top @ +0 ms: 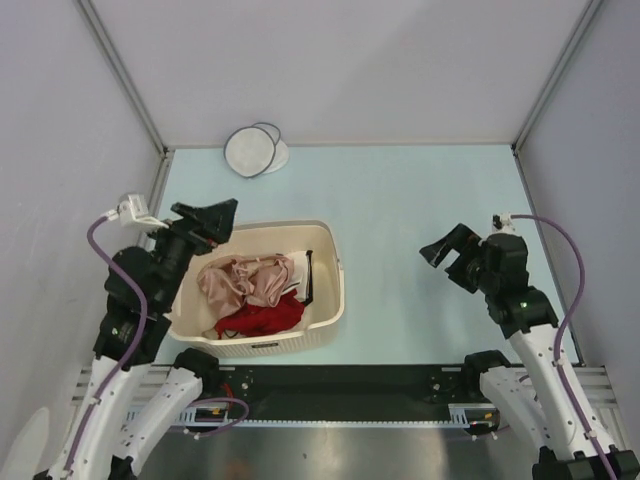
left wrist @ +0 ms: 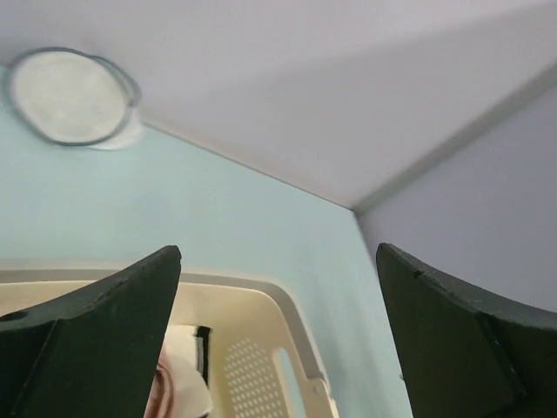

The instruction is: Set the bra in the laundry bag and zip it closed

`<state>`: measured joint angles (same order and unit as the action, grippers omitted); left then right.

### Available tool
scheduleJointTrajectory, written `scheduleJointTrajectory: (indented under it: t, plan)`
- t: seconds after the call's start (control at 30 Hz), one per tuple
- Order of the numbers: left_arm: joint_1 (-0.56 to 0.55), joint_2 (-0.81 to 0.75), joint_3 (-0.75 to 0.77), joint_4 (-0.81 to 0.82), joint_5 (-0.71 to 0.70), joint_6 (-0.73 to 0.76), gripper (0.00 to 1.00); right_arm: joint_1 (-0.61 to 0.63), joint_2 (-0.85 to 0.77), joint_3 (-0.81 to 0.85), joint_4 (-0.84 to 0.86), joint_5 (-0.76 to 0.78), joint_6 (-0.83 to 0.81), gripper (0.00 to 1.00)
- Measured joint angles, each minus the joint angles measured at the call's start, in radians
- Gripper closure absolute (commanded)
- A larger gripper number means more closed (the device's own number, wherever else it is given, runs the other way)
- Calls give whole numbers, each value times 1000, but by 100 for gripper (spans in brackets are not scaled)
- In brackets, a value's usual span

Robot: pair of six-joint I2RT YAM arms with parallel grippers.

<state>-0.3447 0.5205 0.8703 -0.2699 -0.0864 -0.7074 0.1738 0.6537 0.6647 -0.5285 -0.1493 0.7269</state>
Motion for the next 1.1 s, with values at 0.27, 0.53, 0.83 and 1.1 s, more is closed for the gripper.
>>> scheduleJointTrajectory:
  t: [0.27, 0.53, 0.83, 1.1]
  plan:
    - [43, 252, 173, -47, -187, 123, 0, -43, 95, 249, -229, 63, -100, 0]
    - [261, 891, 674, -142, -112, 188, 0, -50, 267, 349, -316, 26, -160, 0]
    - [267, 1284, 895, -298, -24, 222, 5, -51, 538, 475, -359, -19, -206, 0]
    - [266, 1408, 987, -267, 90, 200, 2, -31, 681, 570, -272, -52, -219, 0]
